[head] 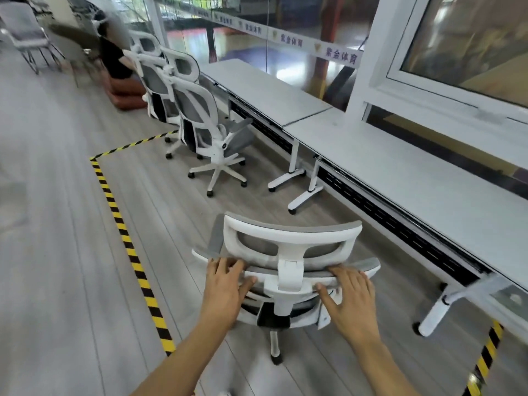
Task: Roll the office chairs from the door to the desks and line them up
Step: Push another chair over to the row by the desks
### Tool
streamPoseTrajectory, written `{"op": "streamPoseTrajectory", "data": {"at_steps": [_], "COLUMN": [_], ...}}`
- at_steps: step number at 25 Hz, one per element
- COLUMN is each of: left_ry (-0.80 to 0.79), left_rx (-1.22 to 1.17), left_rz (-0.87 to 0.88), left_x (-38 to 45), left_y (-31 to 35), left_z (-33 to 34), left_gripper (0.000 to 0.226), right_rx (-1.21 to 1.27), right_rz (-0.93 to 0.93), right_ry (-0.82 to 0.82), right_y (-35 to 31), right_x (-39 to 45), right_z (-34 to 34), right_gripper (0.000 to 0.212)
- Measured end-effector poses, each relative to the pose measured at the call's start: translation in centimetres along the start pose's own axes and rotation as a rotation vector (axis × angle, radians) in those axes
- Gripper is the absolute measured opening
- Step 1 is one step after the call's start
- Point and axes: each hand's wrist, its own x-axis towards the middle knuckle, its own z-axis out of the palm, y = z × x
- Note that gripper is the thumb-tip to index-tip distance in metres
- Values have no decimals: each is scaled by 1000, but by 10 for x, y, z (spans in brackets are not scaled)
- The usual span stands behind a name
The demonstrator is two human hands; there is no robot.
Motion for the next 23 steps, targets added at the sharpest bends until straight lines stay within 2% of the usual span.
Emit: {"op": "streamPoseTrajectory", "data": {"at_steps": [8,12,15,19,23], "left_ry": [-139,-242,-250,-296,-308], "left_rx": [19,2,-10,-40,-94], "left_rz": [107,131,149,143,200], "left_x": [257,388,477,578,637], "left_y": [-103,-145,-170,-189,-232], "left_z": [-18,-19,-12,-1,-9], "left_gripper": [33,36,35,31,28], "right_rx": [8,26,63,46,-9], "right_rz": [90,120,162,237,277], "right_ry": [39,119,176,150,151], "right_y": [-50,-67,-72,-89,-120], "right_x": [207,306,377,463,509], "right_z": [94,153,193,224,254], "right_gripper": [41,38,37,35,36]}}
